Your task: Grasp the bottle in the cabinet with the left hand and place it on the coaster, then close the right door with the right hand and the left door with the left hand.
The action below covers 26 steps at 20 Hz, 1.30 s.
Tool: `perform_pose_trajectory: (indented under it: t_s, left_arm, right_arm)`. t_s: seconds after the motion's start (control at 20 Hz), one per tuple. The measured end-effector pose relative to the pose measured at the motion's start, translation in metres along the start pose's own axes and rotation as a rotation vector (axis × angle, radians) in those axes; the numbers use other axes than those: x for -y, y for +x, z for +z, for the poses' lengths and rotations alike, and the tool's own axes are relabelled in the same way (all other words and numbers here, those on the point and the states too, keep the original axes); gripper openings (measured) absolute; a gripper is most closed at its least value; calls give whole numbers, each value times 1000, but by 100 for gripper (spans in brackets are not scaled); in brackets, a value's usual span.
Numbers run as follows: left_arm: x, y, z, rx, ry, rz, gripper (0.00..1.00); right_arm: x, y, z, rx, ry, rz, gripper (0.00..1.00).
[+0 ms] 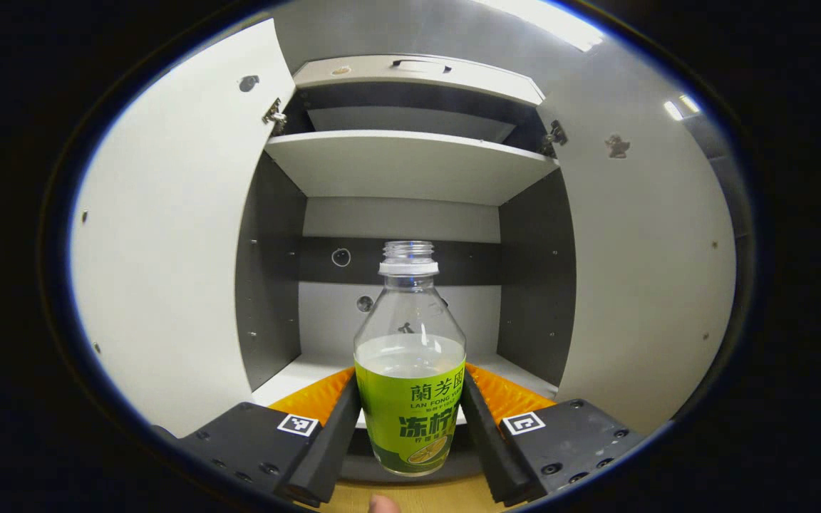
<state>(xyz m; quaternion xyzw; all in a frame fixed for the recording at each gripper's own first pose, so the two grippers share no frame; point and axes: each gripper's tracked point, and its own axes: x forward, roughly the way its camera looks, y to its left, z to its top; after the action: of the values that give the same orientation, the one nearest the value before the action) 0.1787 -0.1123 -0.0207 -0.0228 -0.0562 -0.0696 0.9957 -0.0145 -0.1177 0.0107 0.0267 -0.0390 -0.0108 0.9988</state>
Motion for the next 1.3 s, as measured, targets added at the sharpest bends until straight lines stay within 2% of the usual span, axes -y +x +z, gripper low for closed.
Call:
perform_pose_trajectory:
  t_s: [0.25,0.45,0.6,0.85,1.3]
  left_arm:
    - [1,-63,-45,-24,-33,6,78]
    - [12,-107,-87,-34,12,5,79]
    - [29,-132,-117,-62,-17,-29,79]
    - [37,-164,-174,-104,27,-46,79]
    - [33,-190,-269,-195,4,-62,79]
  right_arm:
    - [-12,-2,1,7,-12,16,97]
    - [-22,-6,4,16,-32,34,97]
    - [-22,-11,5,16,-45,38,97]
    - [-9,-15,2,-7,-43,15,97]
    - [-1,-17,-11,-63,-70,-5,97]
